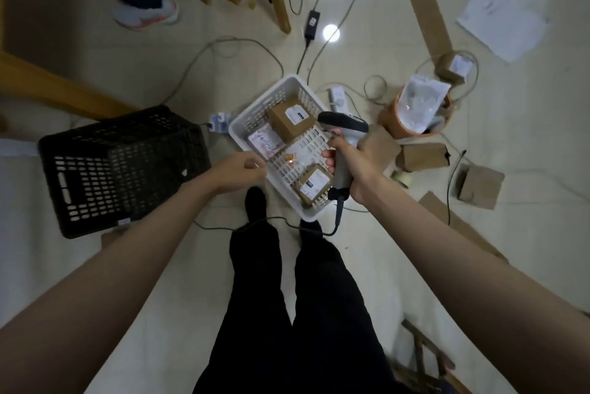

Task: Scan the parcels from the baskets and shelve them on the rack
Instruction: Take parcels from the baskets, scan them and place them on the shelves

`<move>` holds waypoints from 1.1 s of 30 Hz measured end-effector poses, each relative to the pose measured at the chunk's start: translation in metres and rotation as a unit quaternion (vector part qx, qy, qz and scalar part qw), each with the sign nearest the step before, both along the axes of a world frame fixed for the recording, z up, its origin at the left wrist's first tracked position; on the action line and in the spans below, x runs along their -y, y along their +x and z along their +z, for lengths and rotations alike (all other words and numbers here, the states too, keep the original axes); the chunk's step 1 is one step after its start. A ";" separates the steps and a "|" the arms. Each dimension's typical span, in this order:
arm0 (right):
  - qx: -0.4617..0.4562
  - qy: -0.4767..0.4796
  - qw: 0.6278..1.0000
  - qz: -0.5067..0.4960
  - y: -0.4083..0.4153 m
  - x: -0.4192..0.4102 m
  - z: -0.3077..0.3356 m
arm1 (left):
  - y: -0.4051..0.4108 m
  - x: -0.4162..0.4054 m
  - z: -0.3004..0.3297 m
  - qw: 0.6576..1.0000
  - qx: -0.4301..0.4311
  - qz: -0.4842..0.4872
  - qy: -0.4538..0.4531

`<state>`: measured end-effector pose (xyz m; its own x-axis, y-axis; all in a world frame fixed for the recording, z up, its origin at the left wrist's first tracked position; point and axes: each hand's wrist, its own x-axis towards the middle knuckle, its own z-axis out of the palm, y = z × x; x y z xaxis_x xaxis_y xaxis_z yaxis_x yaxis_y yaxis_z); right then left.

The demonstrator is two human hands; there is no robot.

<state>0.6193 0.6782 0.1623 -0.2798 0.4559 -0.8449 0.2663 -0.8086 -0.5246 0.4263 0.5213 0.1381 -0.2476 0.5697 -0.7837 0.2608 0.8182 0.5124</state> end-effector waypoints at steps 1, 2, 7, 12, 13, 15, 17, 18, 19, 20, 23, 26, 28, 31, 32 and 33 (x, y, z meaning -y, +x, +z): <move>0.005 -0.004 1.000 -0.009 0.000 -0.002 -0.011 | -0.002 -0.008 -0.015 1.000 0.009 0.010 0.006; 0.011 -0.006 1.000 -0.017 0.000 -0.005 -0.023 | -0.005 -0.018 -0.031 1.000 0.016 0.021 0.012; 0.037 -0.015 0.999 -0.037 -0.005 -0.020 -0.101 | -0.014 -0.061 -0.136 0.996 0.033 0.082 0.002; 0.050 -0.057 0.995 -0.061 -0.023 -0.015 -0.197 | -0.023 -0.079 -0.224 0.993 0.049 0.102 -0.028; 0.053 -0.066 0.994 -0.063 -0.030 -0.014 -0.217 | -0.027 -0.078 -0.242 0.992 0.053 0.112 -0.034; 0.059 -0.089 0.992 -0.069 -0.042 -0.012 -0.253 | -0.034 -0.075 -0.272 0.989 0.058 0.133 -0.042; 0.068 -0.115 0.988 -0.074 -0.052 -0.012 -0.285 | -0.041 -0.074 -0.300 0.987 0.049 0.144 -0.056; 0.072 -0.125 0.987 -0.077 -0.057 -0.013 -0.299 | -0.045 -0.074 -0.314 0.985 0.044 0.152 -0.064; 0.074 -0.132 0.985 -0.079 -0.062 -0.014 -0.313 | -0.050 -0.075 -0.326 0.984 0.041 0.159 -0.070; 0.073 -0.137 0.984 -0.082 -0.066 -0.015 -0.326 | -0.055 -0.076 -0.338 0.983 0.038 0.164 -0.072; 0.049 -0.151 0.981 -0.108 -0.078 -0.020 -0.359 | -0.069 -0.087 -0.369 0.985 0.022 0.166 -0.043; 0.010 -0.162 0.976 -0.145 -0.087 -0.028 -0.391 | -0.085 -0.105 -0.397 0.989 -0.019 0.146 0.019; -0.011 -0.162 0.973 -0.162 -0.091 -0.034 -0.411 | -0.094 -0.121 -0.415 0.988 -0.032 0.144 0.037; -0.019 -0.163 0.973 -0.161 -0.097 -0.041 -0.435 | -0.106 -0.141 -0.439 0.988 -0.040 0.141 0.054; -0.023 -0.165 0.973 -0.159 -0.099 -0.043 -0.442 | -0.109 -0.147 -0.447 0.988 -0.033 0.143 0.054; -0.023 -0.167 0.973 -0.159 -0.101 -0.044 -0.449 | -0.111 -0.151 -0.454 0.988 -0.026 0.145 0.051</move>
<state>0.5178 0.7217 -0.2865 -0.2100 0.2267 -0.9511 -0.0420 -0.9739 -0.2229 0.3155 0.6719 -0.3156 -0.4511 0.5443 -0.7073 0.0508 0.8069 0.5885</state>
